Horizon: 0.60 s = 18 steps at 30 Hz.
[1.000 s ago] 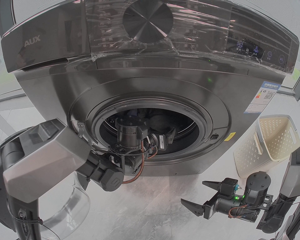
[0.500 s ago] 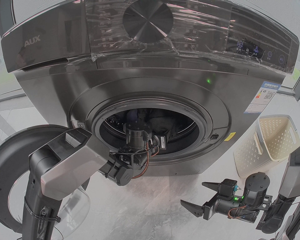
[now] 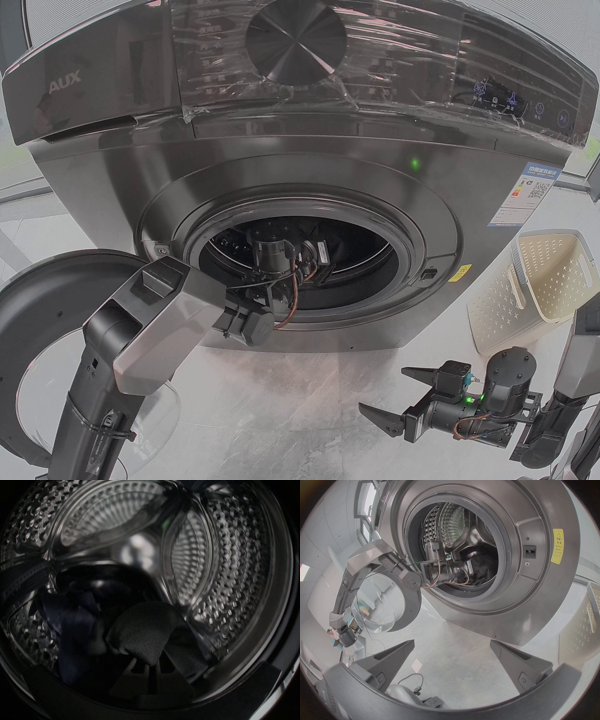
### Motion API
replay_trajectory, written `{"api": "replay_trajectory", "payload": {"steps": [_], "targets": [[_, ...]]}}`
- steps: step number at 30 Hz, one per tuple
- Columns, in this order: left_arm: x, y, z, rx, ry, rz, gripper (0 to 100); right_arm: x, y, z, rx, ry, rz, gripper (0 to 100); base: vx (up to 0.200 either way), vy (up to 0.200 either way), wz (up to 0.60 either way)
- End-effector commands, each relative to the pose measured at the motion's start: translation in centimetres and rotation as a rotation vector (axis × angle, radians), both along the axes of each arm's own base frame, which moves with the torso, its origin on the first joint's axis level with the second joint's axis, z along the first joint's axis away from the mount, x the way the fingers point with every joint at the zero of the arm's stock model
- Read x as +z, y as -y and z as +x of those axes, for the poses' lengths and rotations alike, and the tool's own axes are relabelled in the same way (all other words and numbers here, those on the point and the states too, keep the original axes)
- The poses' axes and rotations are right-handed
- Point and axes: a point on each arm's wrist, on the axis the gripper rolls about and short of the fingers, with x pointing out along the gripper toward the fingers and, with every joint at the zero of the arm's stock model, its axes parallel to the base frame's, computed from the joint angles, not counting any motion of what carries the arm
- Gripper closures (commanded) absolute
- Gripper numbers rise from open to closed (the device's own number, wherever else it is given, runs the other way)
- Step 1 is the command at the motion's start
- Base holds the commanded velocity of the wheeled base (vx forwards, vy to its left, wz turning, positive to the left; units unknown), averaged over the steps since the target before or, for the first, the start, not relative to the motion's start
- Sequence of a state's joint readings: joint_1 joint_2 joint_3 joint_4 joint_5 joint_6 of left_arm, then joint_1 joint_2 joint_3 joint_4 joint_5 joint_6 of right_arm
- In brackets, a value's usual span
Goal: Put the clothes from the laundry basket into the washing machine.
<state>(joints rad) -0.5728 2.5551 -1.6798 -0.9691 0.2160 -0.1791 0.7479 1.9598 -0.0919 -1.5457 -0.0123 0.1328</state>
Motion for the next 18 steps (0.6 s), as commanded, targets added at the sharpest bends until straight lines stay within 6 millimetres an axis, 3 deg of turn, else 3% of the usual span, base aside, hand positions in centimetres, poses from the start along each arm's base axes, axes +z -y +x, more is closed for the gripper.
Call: {"api": "replay_trajectory", "payload": {"steps": [1, 6, 18], "targets": [[1.0, -1.1, 2.8, 0.074, 0.097, -0.069, 100, -0.2, 0.0, 0.0, 0.001, -0.006, -0.005, 0, 0.0, 0.0, 0.0], [1.6, -1.2, 3.5, 0.081, 0.125, -0.089, 100, -0.2, 0.0, 0.0, 0.001, -0.006, -0.005, 0, 0.0, 0.0, 0.0], [0.1, -0.9, 3.5, 0.085, 0.09, -0.057, 100, -0.1, -0.1, 0.0, 0.001, -0.003, -0.002, 0, 0.0, 0.0, 0.0]]}}
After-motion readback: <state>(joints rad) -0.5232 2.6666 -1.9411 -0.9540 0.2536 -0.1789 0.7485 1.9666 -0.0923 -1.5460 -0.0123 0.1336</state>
